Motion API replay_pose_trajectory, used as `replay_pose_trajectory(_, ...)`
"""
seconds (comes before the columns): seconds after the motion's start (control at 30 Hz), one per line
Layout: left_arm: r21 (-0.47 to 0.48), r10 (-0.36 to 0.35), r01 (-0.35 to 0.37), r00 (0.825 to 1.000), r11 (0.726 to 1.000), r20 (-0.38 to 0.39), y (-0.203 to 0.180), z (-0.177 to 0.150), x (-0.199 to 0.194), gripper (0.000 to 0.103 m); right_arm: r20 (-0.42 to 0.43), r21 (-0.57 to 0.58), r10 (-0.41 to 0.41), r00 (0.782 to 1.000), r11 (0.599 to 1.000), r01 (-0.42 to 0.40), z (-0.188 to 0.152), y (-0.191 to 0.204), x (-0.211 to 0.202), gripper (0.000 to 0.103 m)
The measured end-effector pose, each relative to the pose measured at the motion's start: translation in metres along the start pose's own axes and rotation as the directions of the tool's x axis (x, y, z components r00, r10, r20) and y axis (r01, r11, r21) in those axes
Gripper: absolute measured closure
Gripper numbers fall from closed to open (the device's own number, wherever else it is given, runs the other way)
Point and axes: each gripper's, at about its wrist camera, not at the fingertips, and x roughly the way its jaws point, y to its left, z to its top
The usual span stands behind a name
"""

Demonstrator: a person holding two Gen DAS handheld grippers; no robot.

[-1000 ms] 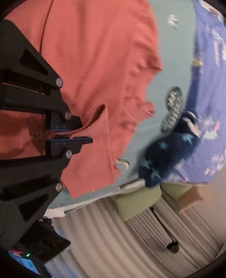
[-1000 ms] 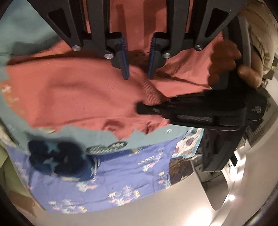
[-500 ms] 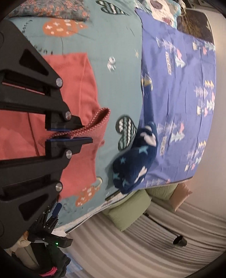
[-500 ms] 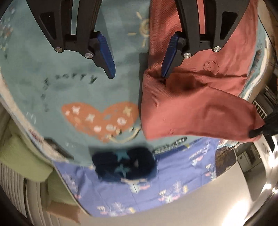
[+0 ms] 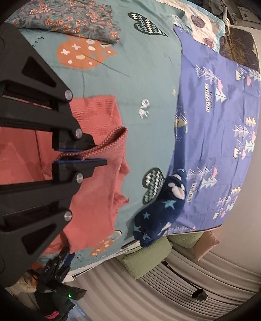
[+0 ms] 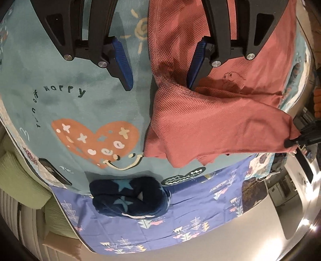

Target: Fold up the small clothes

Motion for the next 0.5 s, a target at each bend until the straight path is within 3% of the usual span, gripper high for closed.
replay_pose_trajectory(0.17, -0.024, 0.095, -0.097, 0.992, 0.995, -0.085, 0.028, -0.019, 0.026, 0.090, 0.000, -0.003, 0.053, 0.999, 0.999, -0.053, -0.001, 0.001, -0.010, 0.046)
replay_pose_trajectory(0.3, -0.054, 0.142, -0.147, 0.985, 0.988, -0.097, 0.050, -0.035, 0.025, 0.086, 0.026, 0.018, 0.119, 0.993, 0.993, -0.119, 0.006, -0.006, -0.020, 0.042)
replay_pose_trajectory(0.5, -0.059, 0.136, -0.141, 0.987, 0.988, -0.083, 0.052, -0.041, 0.019, 0.068, 0.027, 0.140, 0.051, 0.998, 0.989, -0.055, 0.043, -0.033, 0.002, 0.040)
